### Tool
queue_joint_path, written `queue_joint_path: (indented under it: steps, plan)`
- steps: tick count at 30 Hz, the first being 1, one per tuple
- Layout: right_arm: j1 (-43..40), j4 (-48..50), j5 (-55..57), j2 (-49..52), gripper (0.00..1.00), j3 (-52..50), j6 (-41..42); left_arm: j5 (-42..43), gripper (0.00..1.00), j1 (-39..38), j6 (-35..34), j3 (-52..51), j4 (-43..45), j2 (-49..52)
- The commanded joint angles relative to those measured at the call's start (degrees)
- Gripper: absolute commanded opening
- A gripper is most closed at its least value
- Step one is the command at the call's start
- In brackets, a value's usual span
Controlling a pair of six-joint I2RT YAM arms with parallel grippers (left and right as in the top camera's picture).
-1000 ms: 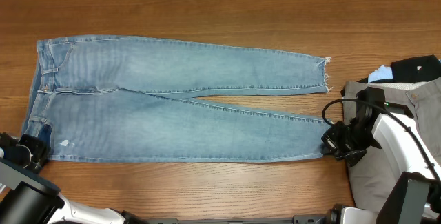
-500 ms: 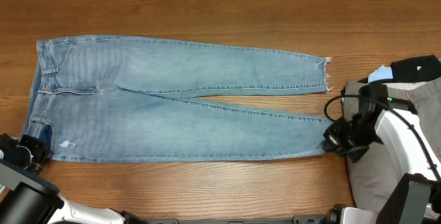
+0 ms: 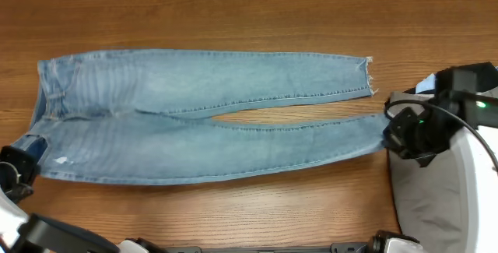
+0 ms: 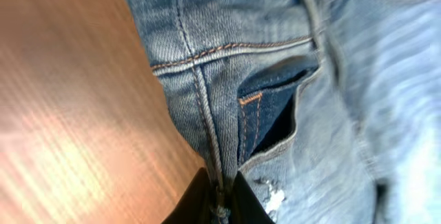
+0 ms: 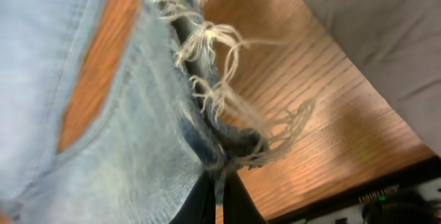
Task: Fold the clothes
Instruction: 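Grasp both leg hems with the right gripper and pull them rightward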
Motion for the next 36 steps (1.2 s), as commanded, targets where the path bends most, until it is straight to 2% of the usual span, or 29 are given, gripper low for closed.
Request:
queue_joint_path:
  steps: [1,10,17,25,32,36]
  plan:
    - [-0.2,-2.1,1.5,-3.5,0.04,6.9,-0.4,-4.8,0.06,1.0,-2.1,4.7,-1.7,-4.3]
    - [-0.2,-13.8,1.4,-6.3,0.04,22.2,-0.4,-8.8,0.06,1.0,-3.4,12.5,-7.5,-8.7]
    - [-0.2,-13.9,-3.8,-7.0,0.04,24.9,-0.4,-13.7,0.04,0.9,-4.2,20.0,-11.1,-8.7]
    - [0.0,-8.0,-3.7,-4.0,0.04,24.9,2.2,-13.7,0.08,-1.8,-5.7,21.8,-9.6,-8.0]
    - [1.4,0.6,-3.8,4.9,0.04,24.9,2.6,-19.6,0.11,-12.5,-5.3,21.7,-4.7,-1.7]
    - [3.6,5.0,-4.2,12.3,0.04,24.9,2.6,-19.6,0.11,-17.6,-4.3,21.7,-0.2,3.5]
